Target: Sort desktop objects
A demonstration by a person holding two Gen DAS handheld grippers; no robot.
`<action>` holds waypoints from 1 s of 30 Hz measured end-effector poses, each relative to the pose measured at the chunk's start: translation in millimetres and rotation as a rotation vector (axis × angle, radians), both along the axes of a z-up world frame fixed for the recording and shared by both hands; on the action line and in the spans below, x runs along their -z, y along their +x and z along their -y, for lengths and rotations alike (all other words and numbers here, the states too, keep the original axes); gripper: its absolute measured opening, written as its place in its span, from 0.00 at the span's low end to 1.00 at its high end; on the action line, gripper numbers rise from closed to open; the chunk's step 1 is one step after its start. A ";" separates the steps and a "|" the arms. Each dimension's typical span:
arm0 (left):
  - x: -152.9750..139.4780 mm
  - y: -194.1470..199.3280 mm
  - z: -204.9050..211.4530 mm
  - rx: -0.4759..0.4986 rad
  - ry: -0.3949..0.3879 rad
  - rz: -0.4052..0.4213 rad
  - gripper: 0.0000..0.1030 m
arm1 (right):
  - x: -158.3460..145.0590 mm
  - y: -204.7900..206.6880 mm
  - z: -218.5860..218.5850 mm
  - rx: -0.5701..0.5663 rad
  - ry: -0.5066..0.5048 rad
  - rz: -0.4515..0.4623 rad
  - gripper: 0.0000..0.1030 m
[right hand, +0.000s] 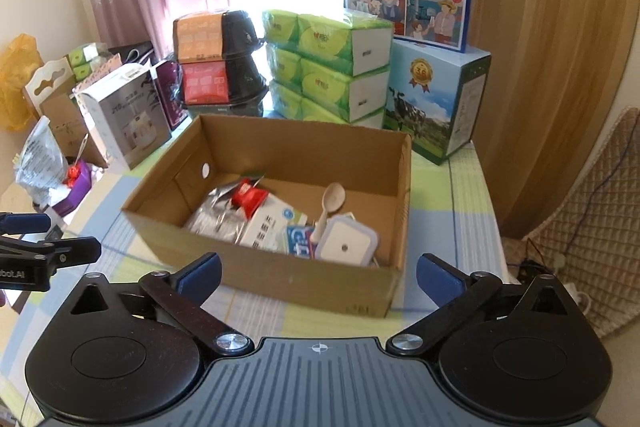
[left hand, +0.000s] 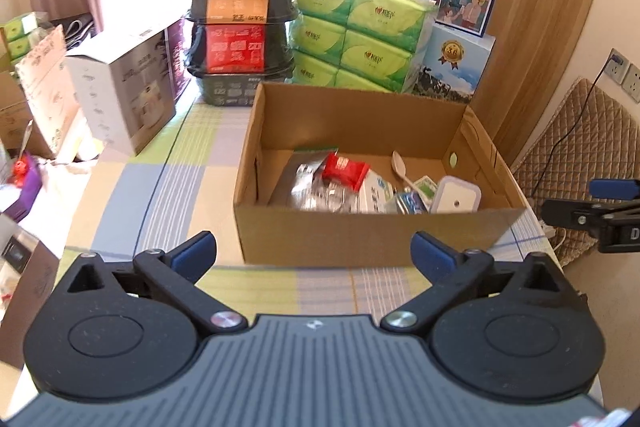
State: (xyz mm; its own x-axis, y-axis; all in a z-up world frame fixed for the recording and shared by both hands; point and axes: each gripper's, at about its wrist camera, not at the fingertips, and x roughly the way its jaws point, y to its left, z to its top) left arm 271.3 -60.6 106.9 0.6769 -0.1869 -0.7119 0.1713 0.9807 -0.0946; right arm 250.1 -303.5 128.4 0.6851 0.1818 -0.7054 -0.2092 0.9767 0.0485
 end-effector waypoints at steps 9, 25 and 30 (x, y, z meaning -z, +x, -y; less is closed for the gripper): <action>-19.5 -62.1 6.2 -0.025 -0.004 0.008 0.99 | -19.3 -68.9 -2.1 0.025 -0.035 0.023 0.98; -27.7 -167.2 22.0 -0.042 0.021 0.029 0.99 | -17.3 -184.4 31.1 0.170 0.134 -0.054 0.98; -27.4 -190.5 25.1 -0.032 0.006 0.025 0.99 | -16.5 -211.2 35.6 0.176 0.113 -0.047 0.98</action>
